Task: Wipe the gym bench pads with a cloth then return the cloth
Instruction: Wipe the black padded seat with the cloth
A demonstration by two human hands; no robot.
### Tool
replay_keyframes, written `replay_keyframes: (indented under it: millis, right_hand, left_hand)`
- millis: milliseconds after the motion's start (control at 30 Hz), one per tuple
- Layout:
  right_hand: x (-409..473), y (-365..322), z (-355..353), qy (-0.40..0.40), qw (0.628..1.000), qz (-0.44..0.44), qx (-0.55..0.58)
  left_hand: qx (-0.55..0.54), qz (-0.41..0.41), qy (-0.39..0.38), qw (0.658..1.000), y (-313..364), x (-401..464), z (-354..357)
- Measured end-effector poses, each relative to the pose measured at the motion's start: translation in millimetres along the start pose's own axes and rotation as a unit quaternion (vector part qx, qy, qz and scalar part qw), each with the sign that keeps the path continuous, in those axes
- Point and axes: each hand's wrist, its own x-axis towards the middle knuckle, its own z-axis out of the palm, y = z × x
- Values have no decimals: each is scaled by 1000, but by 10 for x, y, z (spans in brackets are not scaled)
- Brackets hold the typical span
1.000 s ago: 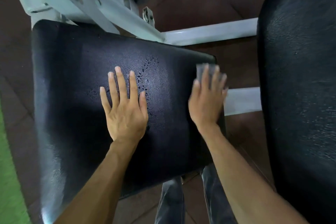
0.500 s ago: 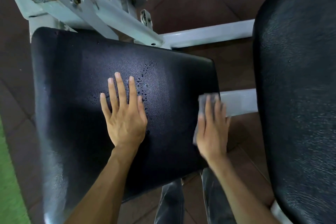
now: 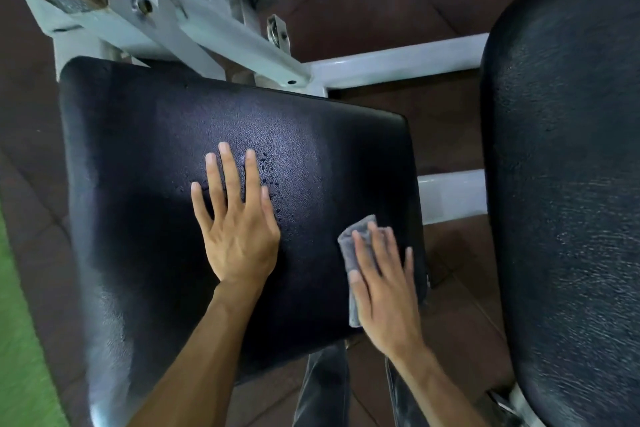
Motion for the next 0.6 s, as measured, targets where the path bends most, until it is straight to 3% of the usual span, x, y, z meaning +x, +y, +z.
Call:
replay_keyframes:
  millis: [67,167,233,367,433,500,600]
  right_hand:
    - [380,19,-83,18,998,63,14]
    - [1336,-253,-253,110,979,159,60]
    - [1664,-521,-269,130,978,152,64]
    - [873,-800,-70,60,996,-7,64]
    - [244,-652,82,15,999,-39,28]
    - [-146,-359,133,-2,1000,-4,-3]
    - [131,23,-3,22,994,108,20]
  left_hand:
    - [5,1,2,1000,3,13,1]
    - [10,5,1,1000,11,4,7]
    - [10,4,-5,1000,17,7,1]
    - [5,4,-9,1000,3,-4,-19]
    - [8,5,-9,1000,12,5,-24]
    - [16,4,-5,1000,16,-3,-23]
    - [20,5,-1,1000,18,-13,-11]
